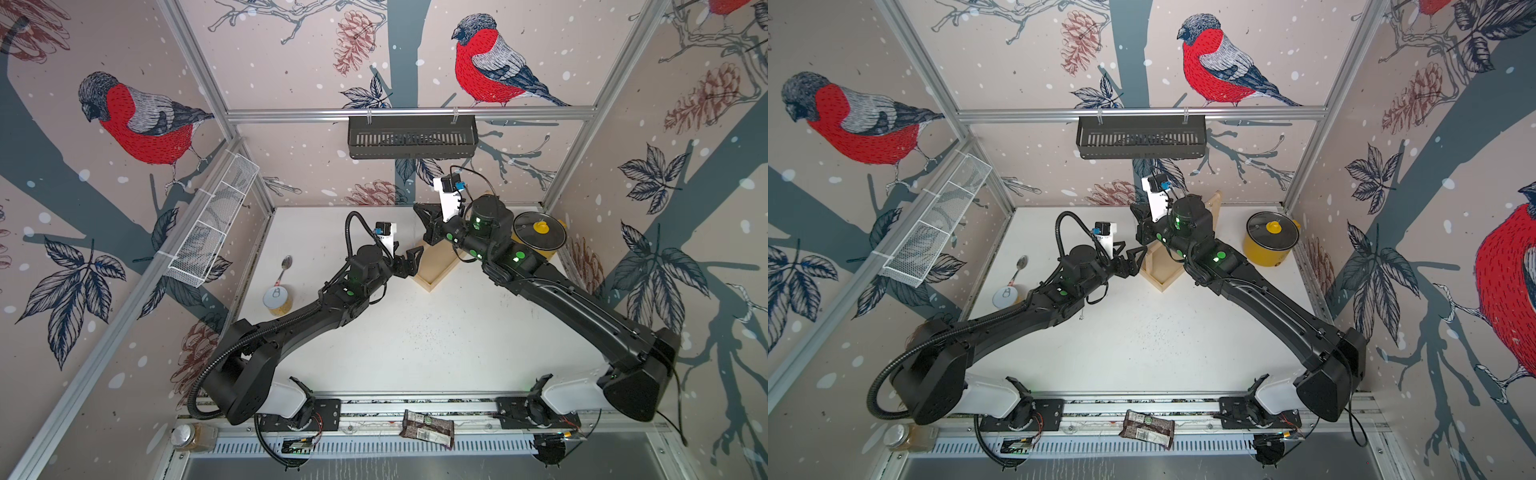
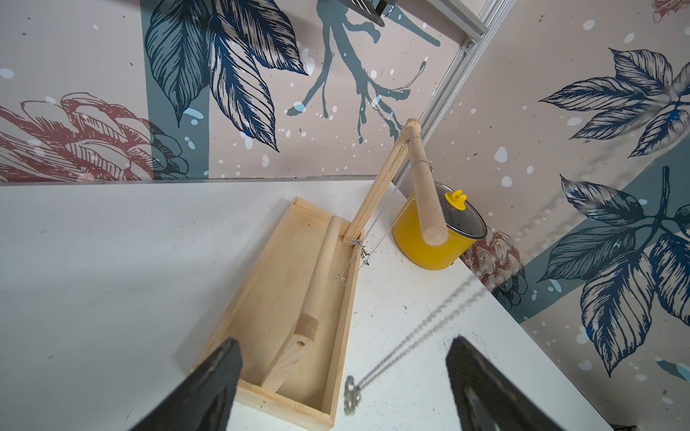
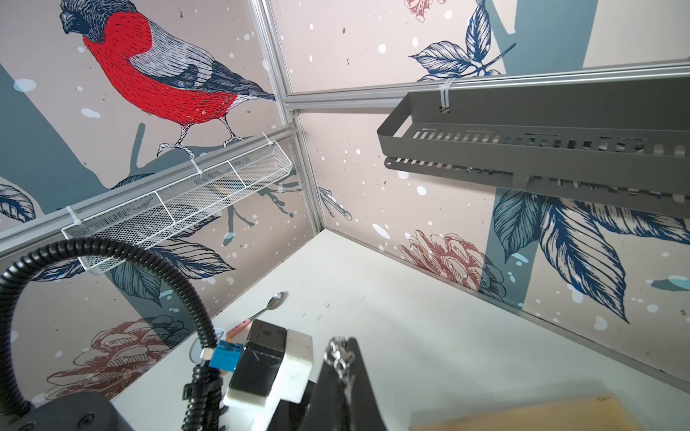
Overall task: Take the necklace off the jewelry display stand
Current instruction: Take off the necklace from the stand.
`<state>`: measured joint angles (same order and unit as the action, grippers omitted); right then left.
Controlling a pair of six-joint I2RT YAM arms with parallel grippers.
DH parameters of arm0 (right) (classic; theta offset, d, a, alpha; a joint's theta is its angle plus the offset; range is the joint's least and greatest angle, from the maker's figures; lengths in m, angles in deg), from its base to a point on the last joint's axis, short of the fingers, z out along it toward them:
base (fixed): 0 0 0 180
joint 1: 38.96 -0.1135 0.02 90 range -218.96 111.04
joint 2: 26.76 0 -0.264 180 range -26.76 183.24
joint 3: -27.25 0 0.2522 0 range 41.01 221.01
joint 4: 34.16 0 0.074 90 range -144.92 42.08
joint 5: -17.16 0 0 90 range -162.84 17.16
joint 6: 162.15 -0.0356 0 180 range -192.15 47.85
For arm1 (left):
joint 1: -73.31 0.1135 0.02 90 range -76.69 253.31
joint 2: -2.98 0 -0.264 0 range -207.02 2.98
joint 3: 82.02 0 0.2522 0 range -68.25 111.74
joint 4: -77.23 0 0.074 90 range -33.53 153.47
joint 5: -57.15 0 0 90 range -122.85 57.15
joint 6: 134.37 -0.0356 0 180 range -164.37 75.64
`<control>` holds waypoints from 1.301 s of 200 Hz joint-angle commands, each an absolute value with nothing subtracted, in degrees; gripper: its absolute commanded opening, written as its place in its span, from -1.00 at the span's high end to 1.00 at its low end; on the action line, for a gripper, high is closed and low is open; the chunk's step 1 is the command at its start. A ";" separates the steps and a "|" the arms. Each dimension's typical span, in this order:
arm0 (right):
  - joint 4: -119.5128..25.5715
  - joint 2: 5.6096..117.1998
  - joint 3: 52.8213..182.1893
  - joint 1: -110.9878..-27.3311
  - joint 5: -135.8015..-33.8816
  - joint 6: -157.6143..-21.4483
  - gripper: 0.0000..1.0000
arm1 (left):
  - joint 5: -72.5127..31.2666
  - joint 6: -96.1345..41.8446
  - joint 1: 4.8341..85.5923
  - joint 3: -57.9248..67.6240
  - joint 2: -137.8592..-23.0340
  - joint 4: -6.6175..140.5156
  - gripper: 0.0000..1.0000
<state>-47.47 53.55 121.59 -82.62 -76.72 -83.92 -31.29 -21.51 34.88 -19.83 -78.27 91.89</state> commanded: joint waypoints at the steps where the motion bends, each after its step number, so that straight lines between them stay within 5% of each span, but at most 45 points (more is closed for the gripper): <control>1: -47.02 53.02 122.23 -82.99 -76.08 -83.22 0.92 | -29.82 -23.04 34.91 -19.39 -78.14 95.28 -0.64; 260: -46.97 50.96 122.67 -86.51 -74.60 -82.05 0.92 | -28.77 -27.23 34.90 -21.39 -77.04 94.79 0.22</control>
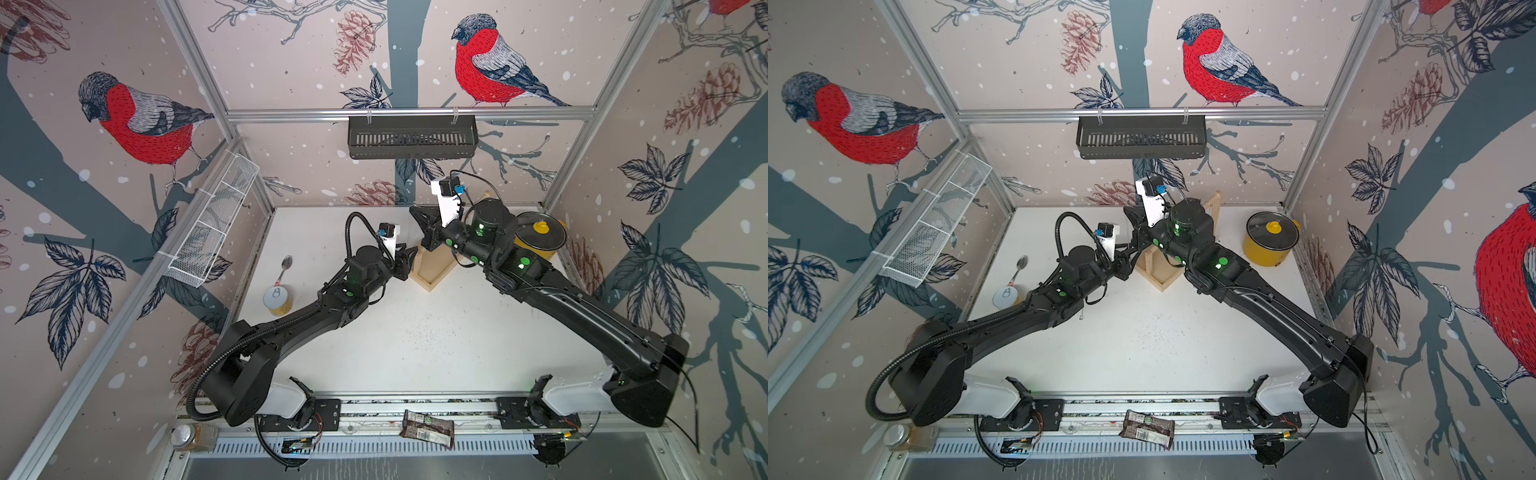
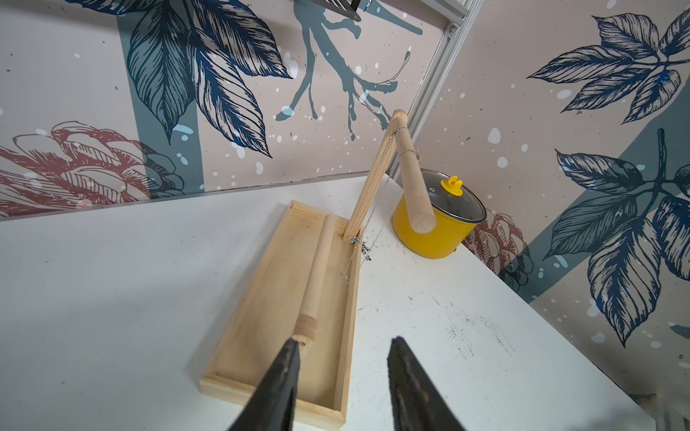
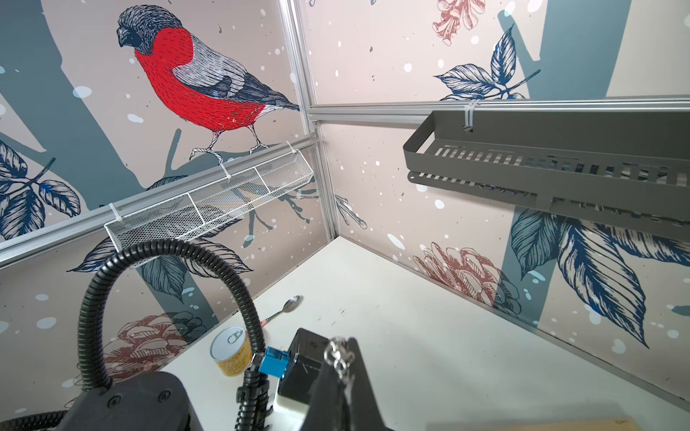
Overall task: Take the necklace off the jewelry display stand
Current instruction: Take off the necklace from the stand.
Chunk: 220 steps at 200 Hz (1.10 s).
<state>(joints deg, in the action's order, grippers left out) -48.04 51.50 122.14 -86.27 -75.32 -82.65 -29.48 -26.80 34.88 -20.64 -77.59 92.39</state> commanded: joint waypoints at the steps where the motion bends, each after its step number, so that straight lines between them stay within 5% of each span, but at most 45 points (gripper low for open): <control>1: -46.96 50.99 122.67 -86.51 -74.60 -82.02 0.92 | -28.74 -27.27 34.95 -21.40 -77.02 94.82 0.22; 220: -47.22 50.70 122.57 -86.95 -73.72 -81.47 0.92 | -26.59 -27.29 34.99 -24.19 -75.33 96.38 0.31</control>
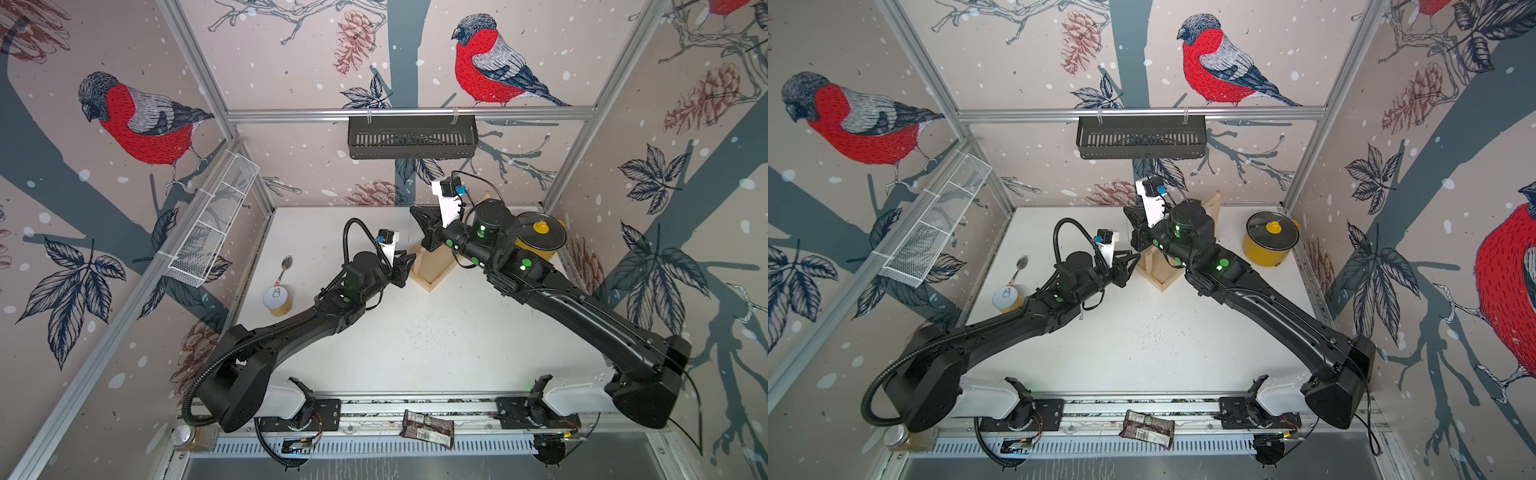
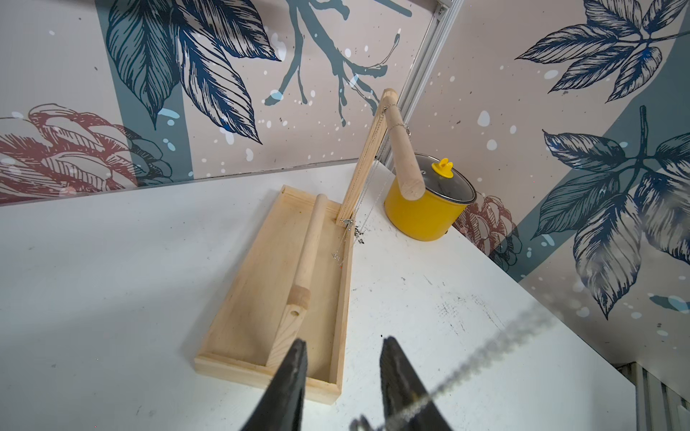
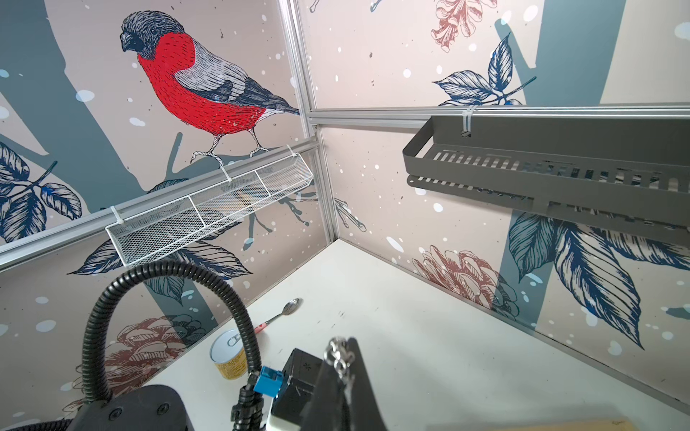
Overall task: Take the necklace off the jewelry display stand
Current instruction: Take off the necklace from the stand.
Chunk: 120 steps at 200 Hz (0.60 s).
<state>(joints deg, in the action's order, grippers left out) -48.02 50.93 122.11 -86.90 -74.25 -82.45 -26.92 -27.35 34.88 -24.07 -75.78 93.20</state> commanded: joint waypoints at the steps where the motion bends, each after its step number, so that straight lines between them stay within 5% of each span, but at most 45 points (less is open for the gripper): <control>1: -47.26 50.73 122.57 -86.99 -73.72 -81.47 0.92 | -26.60 -27.30 34.99 -24.21 -75.29 96.40 0.31; 120: -47.54 51.29 123.15 -87.29 -73.75 -81.35 0.92 | -26.26 -27.43 34.99 -25.10 -74.45 97.02 0.38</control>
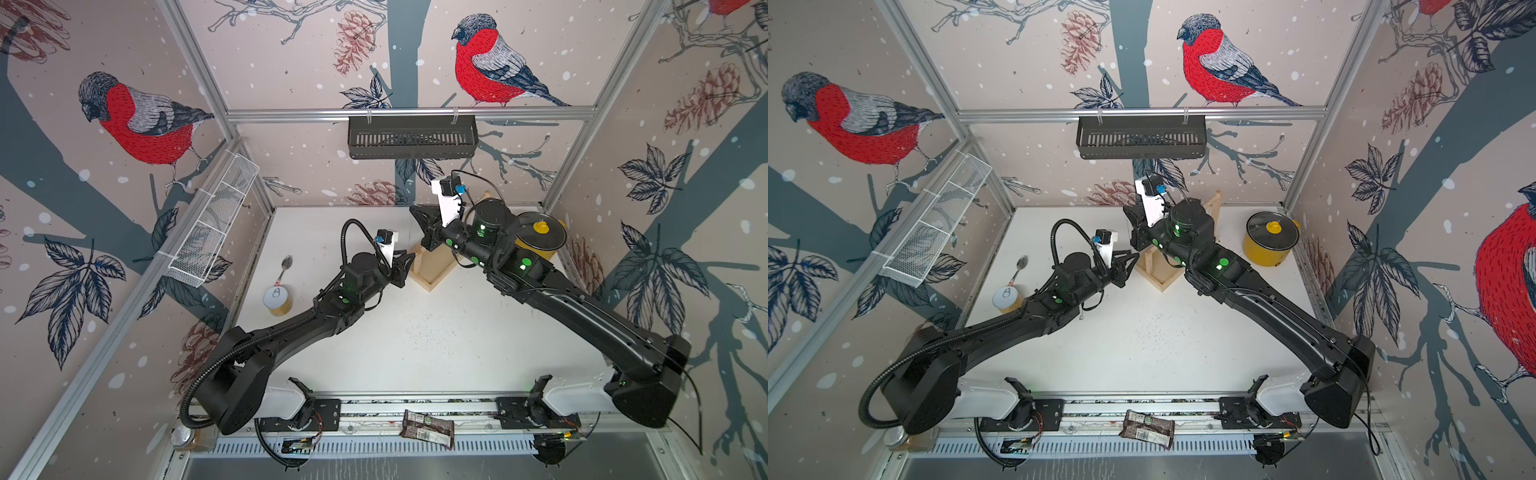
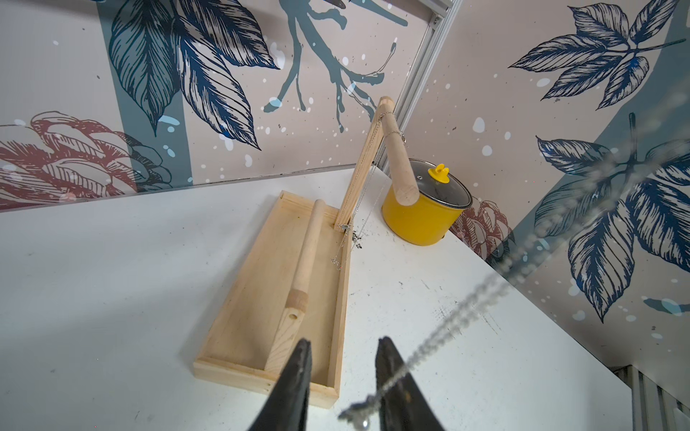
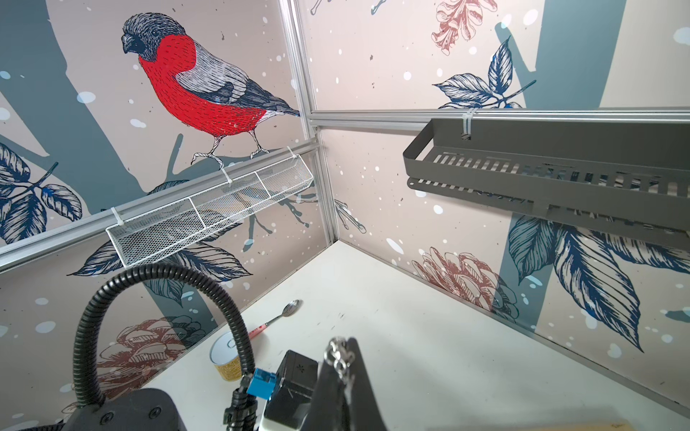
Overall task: Take the necklace off the jewelry display stand
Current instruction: Take off the necklace from the stand.
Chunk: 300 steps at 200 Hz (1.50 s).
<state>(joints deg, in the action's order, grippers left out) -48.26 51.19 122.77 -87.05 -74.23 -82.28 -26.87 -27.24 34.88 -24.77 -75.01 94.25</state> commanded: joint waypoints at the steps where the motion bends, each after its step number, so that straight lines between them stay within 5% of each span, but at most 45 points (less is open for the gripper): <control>1: -47.51 51.29 123.13 -87.25 -73.73 -81.36 0.92 | -26.26 -27.46 35.04 -25.10 -74.45 97.03 0.39; 300: -46.74 51.12 121.72 -87.60 -72.84 -81.49 0.92 | -24.59 -28.08 34.99 -25.62 -71.55 95.30 0.61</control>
